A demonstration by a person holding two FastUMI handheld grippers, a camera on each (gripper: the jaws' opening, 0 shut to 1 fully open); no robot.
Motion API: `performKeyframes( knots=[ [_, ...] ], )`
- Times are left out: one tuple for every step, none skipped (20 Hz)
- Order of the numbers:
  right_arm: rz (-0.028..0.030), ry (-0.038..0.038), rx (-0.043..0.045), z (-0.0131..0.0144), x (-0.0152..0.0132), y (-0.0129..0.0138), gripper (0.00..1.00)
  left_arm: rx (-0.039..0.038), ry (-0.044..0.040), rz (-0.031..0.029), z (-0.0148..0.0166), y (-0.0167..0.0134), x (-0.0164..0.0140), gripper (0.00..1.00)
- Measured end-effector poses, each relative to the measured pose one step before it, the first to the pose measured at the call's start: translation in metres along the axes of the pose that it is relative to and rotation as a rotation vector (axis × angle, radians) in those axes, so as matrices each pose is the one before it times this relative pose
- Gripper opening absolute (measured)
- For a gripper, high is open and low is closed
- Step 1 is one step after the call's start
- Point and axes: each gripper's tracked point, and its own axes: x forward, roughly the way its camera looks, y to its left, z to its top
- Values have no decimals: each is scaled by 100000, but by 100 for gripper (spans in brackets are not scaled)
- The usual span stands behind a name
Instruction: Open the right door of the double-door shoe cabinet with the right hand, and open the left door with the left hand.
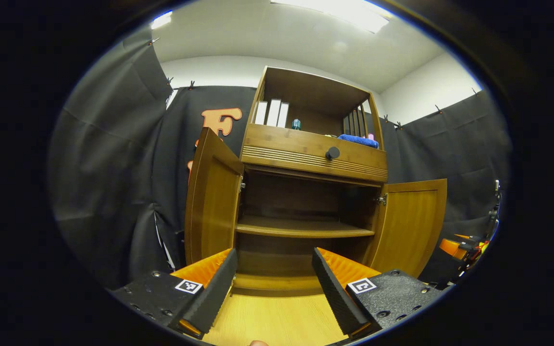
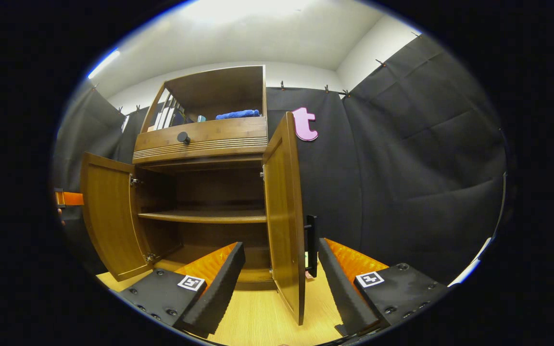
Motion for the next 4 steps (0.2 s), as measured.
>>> performKeyframes(
  knots=[
    [-2,2,35,5,13,9,93,64,-137,136,105,75,135,96],
    [-20,-53,53,-17,-14,-24,93,39,-69,47,70,25,-55,94],
    [-25,-109,60,50,13,-60,93,-83,-110,-32,4,-57,-27,94],
    [-47,-74,43,-8,-50,13,93,-124,-23,-119,-39,-62,-15,94]
  ],
)
